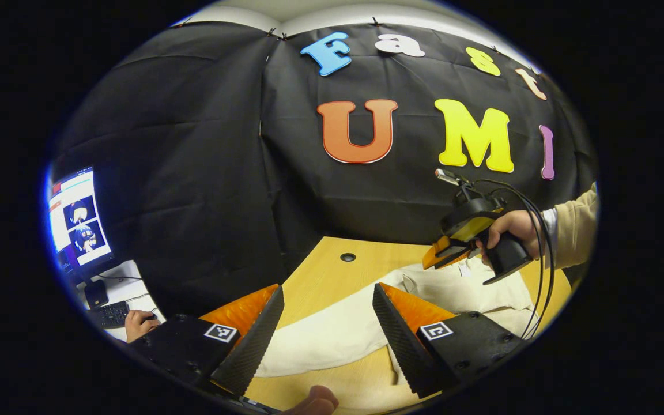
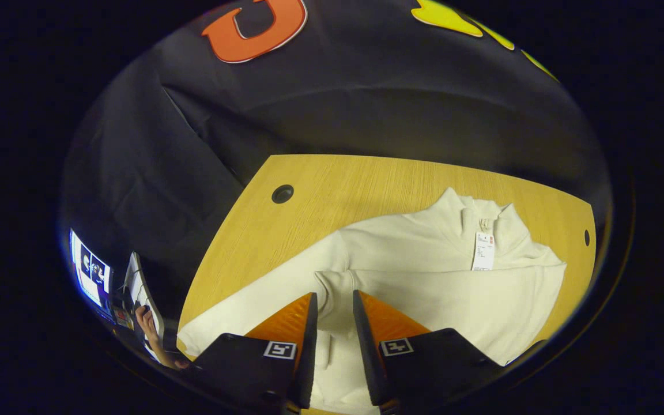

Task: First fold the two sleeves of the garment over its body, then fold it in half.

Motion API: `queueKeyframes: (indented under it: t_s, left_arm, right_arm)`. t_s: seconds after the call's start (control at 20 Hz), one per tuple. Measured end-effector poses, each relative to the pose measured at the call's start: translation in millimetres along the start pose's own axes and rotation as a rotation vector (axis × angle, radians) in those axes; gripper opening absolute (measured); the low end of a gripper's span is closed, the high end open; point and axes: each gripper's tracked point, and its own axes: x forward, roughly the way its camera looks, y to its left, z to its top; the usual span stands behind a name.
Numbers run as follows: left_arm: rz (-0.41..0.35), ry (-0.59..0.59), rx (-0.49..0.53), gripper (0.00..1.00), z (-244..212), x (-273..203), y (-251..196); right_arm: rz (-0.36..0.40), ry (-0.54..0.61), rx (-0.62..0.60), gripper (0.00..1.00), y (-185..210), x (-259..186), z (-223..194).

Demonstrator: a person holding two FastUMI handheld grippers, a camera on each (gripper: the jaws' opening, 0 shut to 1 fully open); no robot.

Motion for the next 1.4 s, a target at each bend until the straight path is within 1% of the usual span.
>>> queueKeyframes:
  t_s: [0.05, 0.1, 0.15, 0.2, 0.3, 0.5, 0.55, 0.6, 0.65, 0.7, 0.75, 0.8, 0.85, 0.9, 0.95, 1.0, 1.05, 1.1, 1.2, 1.25, 1.3, 1.35, 1.4]
  left_arm:
    - [-0.006, 0.002, -0.008, 0.99, 2, 0, -3]
    - [-0.008, 0.006, -0.021, 0.99, 1, 0, -4]
    - [-0.002, 0.018, -0.030, 0.99, -3, 0, -3]
    - [0.004, 0.032, -0.040, 0.99, -8, 0, 0]
    - [0.032, 0.048, -0.056, 0.99, -15, -1, 11]
    - [0.123, 0.098, -0.086, 0.99, -37, -1, 42]
    - [0.151, 0.117, -0.098, 0.99, -43, 0, 48]
    - [0.178, 0.137, -0.110, 0.99, -52, 0, 57]
    - [0.207, 0.160, -0.124, 0.99, -62, 0, 67]
    - [0.240, 0.185, -0.135, 0.99, -71, 0, 76]
    - [0.266, 0.215, -0.151, 0.99, -84, 1, 83]
    - [0.295, 0.250, -0.166, 0.99, -96, 2, 89]
    - [0.322, 0.289, -0.181, 0.99, -108, 2, 95]
    - [0.347, 0.327, -0.199, 0.99, -119, 1, 100]
    - [0.365, 0.358, -0.219, 0.99, -130, 0, 102]
    - [0.397, 0.391, -0.232, 0.99, -139, -1, 107]
    - [0.431, 0.409, -0.240, 0.99, -146, -2, 113]
    - [0.458, 0.426, -0.252, 0.99, -153, -1, 118]
    - [0.484, 0.463, -0.286, 0.99, -165, 3, 121]
    - [0.498, 0.491, -0.297, 0.99, -171, 4, 122]
    - [0.510, 0.517, -0.315, 0.99, -178, 4, 124]
    - [0.521, 0.536, -0.330, 0.99, -182, 6, 125]
    - [0.537, 0.548, -0.340, 0.99, -185, 8, 129]
  right_arm:
    - [0.017, -0.013, 0.000, 0.39, 1, -7, 3]
    - [0.016, -0.027, -0.005, 0.48, -3, -19, 7]
    - [0.012, -0.041, -0.008, 0.51, -10, -22, 9]
    - [0.021, -0.057, -0.003, 0.63, -12, -32, 12]
    - [0.000, -0.094, 0.006, 0.86, -25, -49, 18]
    - [-0.039, -0.186, 0.047, 0.97, -59, -83, 32]
    - [-0.052, -0.214, 0.054, 0.98, -71, -92, 34]
    - [-0.059, -0.242, 0.060, 0.94, -80, -102, 37]
    - [-0.076, -0.276, 0.062, 0.94, -92, -112, 41]
    - [-0.090, -0.316, 0.056, 0.97, -103, -123, 45]
    - [-0.110, -0.360, 0.041, 0.98, -114, -136, 46]
    - [-0.136, -0.407, 0.019, 0.94, -125, -151, 48]
    - [-0.165, -0.453, -0.004, 0.94, -135, -167, 50]
    - [-0.194, -0.497, -0.028, 0.97, -143, -183, 50]
    - [-0.219, -0.547, -0.049, 0.97, -151, -203, 49]
    - [-0.239, -0.590, -0.069, 0.94, -156, -219, 48]
    - [-0.255, -0.622, -0.085, 0.94, -158, -234, 43]
    - [-0.262, -0.643, -0.096, 0.97, -159, -247, 37]
    - [-0.255, -0.657, -0.096, 0.98, -164, -260, 23]
    - [-0.264, -0.653, -0.108, 0.94, -168, -264, 16]
    - [-0.293, -0.654, -0.119, 0.94, -178, -269, 12]
    - [-0.303, -0.656, -0.122, 0.96, -183, -273, 8]
    - [-0.312, -0.656, -0.110, 0.95, -187, -278, 3]
